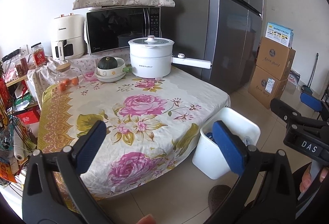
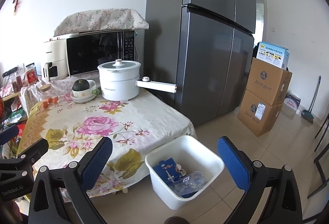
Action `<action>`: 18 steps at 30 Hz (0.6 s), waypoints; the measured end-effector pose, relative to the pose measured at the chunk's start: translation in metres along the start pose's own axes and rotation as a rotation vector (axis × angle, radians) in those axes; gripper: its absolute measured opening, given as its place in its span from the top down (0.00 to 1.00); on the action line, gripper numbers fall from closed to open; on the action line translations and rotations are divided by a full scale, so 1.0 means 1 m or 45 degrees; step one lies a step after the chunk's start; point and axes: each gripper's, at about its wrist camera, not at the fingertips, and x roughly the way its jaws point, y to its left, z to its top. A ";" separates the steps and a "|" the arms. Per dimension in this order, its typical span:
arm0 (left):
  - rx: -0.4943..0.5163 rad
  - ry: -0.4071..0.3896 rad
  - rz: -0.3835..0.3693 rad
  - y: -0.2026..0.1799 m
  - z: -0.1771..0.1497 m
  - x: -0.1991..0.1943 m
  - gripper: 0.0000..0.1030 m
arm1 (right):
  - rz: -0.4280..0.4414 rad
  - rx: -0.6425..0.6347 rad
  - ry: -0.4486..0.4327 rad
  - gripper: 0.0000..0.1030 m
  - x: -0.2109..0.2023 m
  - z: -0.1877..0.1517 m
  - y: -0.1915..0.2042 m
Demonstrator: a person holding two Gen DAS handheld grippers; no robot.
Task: Collect trash
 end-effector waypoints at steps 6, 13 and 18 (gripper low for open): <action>0.004 0.007 -0.002 -0.001 0.000 0.002 0.01 | 0.003 -0.001 0.000 0.00 0.000 0.000 0.000; 0.008 0.014 -0.008 -0.002 0.000 0.004 0.01 | 0.002 -0.001 0.000 0.00 0.000 0.000 0.000; 0.015 0.020 -0.016 -0.003 0.000 0.004 0.01 | 0.000 0.000 0.000 0.00 0.000 0.000 0.000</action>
